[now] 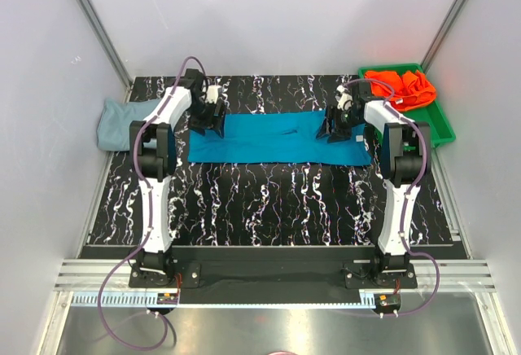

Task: Fold and stack the t-shirts
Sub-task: Fold the tshirt

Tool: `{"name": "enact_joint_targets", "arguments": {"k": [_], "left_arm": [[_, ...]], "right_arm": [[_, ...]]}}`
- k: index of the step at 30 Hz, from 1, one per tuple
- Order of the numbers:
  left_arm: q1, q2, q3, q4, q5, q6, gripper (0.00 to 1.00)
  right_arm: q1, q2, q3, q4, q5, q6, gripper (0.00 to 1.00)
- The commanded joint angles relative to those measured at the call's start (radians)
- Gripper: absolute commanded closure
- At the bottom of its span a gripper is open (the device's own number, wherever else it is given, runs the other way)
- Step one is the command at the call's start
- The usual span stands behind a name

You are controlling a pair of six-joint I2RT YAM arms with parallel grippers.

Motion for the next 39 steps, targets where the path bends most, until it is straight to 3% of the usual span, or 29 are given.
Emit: {"name": "enact_joint_targets", "arguments": {"k": [1,6,15,23,39], "left_arm": [[-0.004,0.040,0.044,0.008,-0.079,0.027,0.16],[-0.004,0.030,-0.050,0.005,-0.085,0.017,0.16],[-0.006,-0.073,-0.208,0.000,-0.062,-0.002,0.17],[-0.059,-0.214,-0.380,0.022,-0.048,-0.008,0.17],[-0.309,-0.403,-0.662,0.056,-0.114,-0.013,0.15]], "right_arm": [[0.005,0.026,0.028,0.018,-0.024,0.029,0.39],[0.004,0.037,0.050,0.017,0.016,0.053,0.39],[0.007,0.095,0.215,-0.045,0.253,0.010,0.41],[0.011,0.218,0.419,-0.103,0.257,-0.068,0.41],[0.094,0.406,0.795,-0.128,0.243,-0.077,0.40]]}}
